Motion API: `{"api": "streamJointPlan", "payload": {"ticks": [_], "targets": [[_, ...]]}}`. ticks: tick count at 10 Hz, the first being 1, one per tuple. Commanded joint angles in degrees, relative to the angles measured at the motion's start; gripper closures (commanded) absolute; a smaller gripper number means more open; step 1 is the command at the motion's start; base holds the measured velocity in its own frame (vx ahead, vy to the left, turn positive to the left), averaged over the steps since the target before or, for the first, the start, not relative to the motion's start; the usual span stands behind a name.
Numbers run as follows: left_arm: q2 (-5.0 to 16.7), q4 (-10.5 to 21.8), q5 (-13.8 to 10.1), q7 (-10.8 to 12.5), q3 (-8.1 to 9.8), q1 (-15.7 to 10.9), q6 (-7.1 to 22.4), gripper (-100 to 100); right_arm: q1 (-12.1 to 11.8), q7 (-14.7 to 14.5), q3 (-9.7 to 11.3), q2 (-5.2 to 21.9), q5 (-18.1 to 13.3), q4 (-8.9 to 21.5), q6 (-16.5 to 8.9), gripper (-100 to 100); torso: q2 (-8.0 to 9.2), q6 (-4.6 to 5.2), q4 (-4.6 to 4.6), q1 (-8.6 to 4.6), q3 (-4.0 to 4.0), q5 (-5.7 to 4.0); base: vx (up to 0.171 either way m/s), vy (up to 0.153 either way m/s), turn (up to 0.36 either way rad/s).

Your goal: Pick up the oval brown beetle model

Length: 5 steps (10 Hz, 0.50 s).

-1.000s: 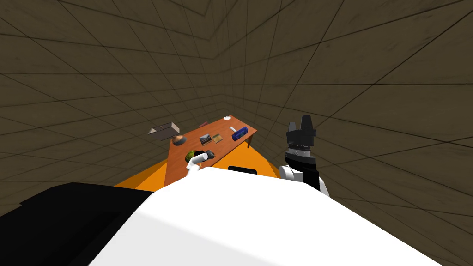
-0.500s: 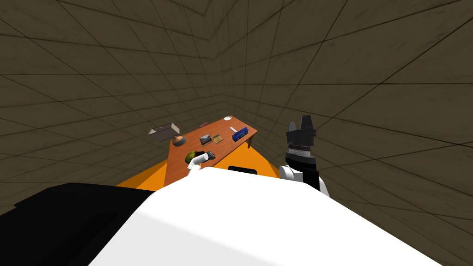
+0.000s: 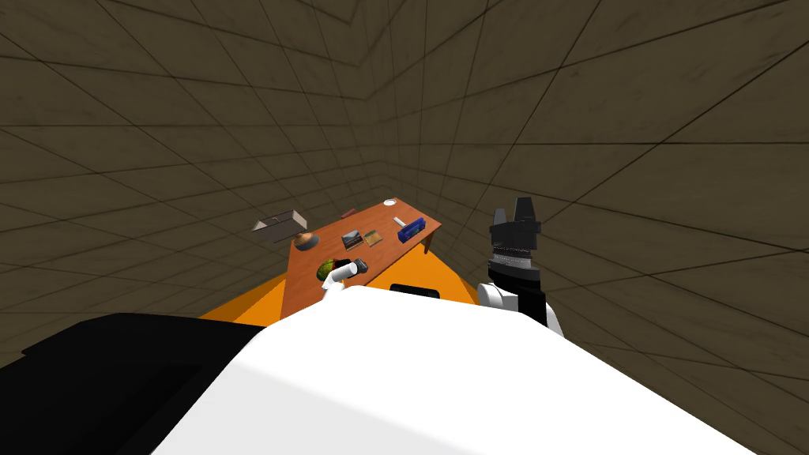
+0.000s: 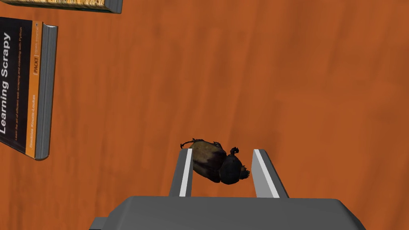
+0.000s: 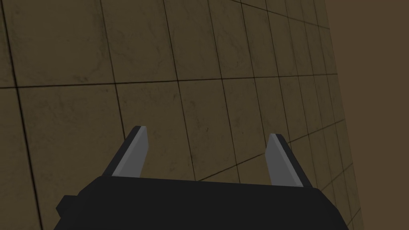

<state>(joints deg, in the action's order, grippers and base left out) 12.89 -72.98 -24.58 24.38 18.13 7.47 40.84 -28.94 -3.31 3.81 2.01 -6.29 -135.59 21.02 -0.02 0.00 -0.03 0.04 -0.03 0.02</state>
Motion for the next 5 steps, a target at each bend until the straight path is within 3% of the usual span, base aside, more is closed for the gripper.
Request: {"api": "streamJointPlan", "payload": {"ticks": [1,2,3,4,5], "targets": [[0.0,0.0,0.0,0.0,0.0,0.0,0.0,100,0.0,0.0,0.0,0.0,0.0,0.0,0.0,0,0.0,0.0,0.0,0.0,0.0,0.0,0.0,0.0,0.0],[0.0,0.0,0.0,0.0,0.0,0.0,0.0,100,0.0,0.0,0.0,0.0,0.0,0.0,0.0,0,0.0,0.0,0.0,0.0,0.0,0.0,0.0,0.0,0.0],[0.0,0.0,0.0,0.0,0.0,0.0,0.0,0,0.0,0.0,0.0,0.0,0.0,0.0,0.0,0,0.0,0.0,0.0,0.0,0.0,0.0,0.0,0.0,0.0],[0.3,-1.7,-0.1,0.4,0.17,0.6,1.4,100,0.0,0.0,0.0,0.0,0.0,0.0,0.0,0,0.0,0.0,0.0,0.0,0.0,0.0,-0.018,-0.024,-0.015],[0.6,-2.7,-0.3,0.6,0.31,0.9,2.3,100,0.0,0.0,0.0,0.0,0.0,0.0,0.0,0,0.06,0.0,0.01,-0.09,0.03,-0.02,-0.04,-0.041,-0.013]]}}
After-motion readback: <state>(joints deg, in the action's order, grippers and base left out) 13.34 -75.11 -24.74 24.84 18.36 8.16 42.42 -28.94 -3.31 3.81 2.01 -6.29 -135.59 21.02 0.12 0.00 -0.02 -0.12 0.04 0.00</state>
